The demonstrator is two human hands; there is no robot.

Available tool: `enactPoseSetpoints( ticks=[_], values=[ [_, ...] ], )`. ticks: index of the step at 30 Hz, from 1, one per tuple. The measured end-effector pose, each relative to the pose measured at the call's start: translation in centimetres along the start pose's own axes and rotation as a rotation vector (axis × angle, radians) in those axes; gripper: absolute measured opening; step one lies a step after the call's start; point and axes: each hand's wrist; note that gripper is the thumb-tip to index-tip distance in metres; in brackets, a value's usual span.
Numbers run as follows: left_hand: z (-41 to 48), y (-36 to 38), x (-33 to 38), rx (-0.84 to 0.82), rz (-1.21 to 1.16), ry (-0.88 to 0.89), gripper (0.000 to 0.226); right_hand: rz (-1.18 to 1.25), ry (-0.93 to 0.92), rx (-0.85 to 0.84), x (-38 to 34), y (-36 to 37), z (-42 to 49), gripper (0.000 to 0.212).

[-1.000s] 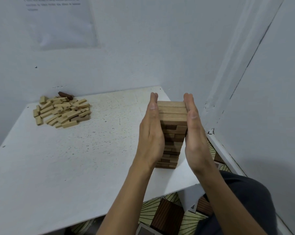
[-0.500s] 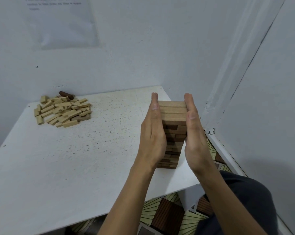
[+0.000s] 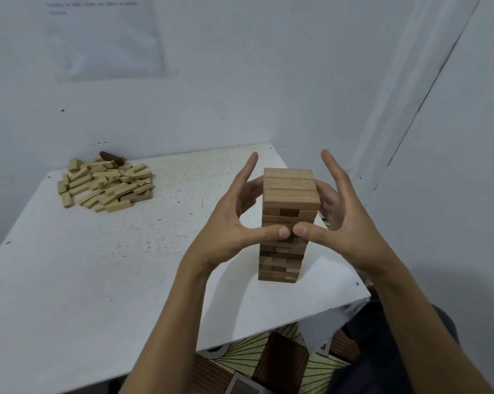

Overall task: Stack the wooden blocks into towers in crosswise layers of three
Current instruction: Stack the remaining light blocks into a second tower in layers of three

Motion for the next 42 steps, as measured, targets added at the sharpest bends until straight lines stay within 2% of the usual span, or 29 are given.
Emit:
enactPoseSetpoints(
  ticks=[4,12,21,32,42],
  values=[
    [0.3,-0.5,-0.2,-0.030,0.013,-0.029,0.113,-0.024,0.034,-0.028,0.5,-0.5,0.2,0.113],
    [0.4,-0.6,-0.8,-0.022,0.032,-0.053,0.105,-0.016,0.051,-0.003,1.1,-0.6,0.2,0.105],
    [0.4,-0.7,-1.0,-0.024,0.021,-0.045,0.105,-0.019,0.025,0.038,1.4,-0.7,0.4,0.095],
    [0.3,-1.2,-2.0,-0.109,0.061,-0.074,0.112,-0.051,0.086,-0.021,2.5,-1.0,0.3,0.109],
    [0.4,-1.2,-2.5,-0.118,0.072,-0.083,0.111,-0.061,0.102,0.016,3.2,-0.9,0.4,0.109]
  ],
)
Point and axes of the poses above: each hand's wrist, its own z-axis towards the middle knuckle, its own y-axis out of the palm, x = y × z, and after that the axes turned 8 degrees about y, right-handed
